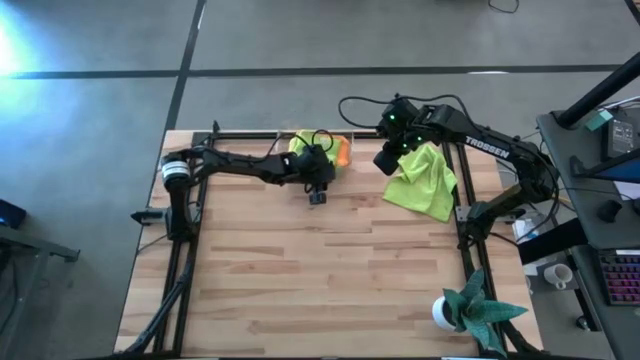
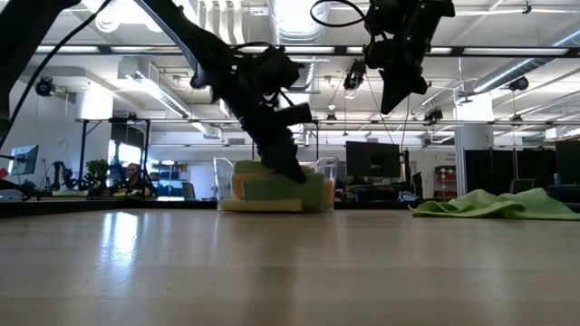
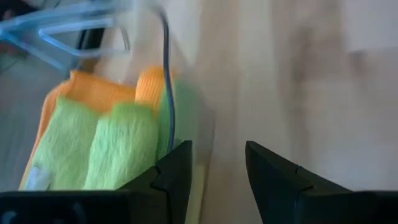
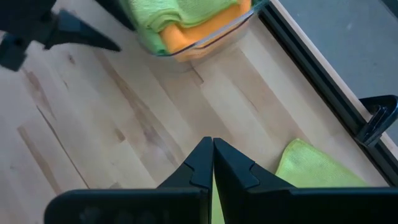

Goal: Fold microfiber towels
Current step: Adjust the transparent bin, then fold the light green microfiber cloth

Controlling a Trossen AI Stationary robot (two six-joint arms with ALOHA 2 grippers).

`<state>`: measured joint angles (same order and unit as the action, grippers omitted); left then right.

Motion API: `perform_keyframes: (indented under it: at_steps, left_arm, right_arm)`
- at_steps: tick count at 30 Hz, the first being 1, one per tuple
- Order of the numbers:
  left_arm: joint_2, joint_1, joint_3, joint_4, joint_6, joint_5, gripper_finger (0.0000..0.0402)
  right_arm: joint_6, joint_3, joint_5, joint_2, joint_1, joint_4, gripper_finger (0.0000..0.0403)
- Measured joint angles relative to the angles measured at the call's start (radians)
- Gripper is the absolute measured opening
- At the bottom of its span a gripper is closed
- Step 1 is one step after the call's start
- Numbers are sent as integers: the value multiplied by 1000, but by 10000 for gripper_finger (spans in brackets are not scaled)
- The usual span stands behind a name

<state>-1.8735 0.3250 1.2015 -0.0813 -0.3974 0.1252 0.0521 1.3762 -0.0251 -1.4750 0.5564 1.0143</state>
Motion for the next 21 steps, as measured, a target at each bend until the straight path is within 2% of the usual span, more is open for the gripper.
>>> perform_keyframes:
  at_steps: [3, 9, 15, 21]
  left_arm:
    - [-16, 9, 0, 14, 2, 48, 134]
    - [3, 14, 0, 3, 49, 58, 134]
    - [94, -9, 0, -74, 55, 69, 134]
    - [199, -33, -15, -110, 105, 67, 135]
  right_arm:
    - [0, 0, 0, 0, -2, 6, 9]
    - [43, 0, -5, 0, -27, 31, 9]
    - [112, -29, -8, 0, -83, 105, 9]
    - [168, -130, -8, 0, -151, 104, 9]
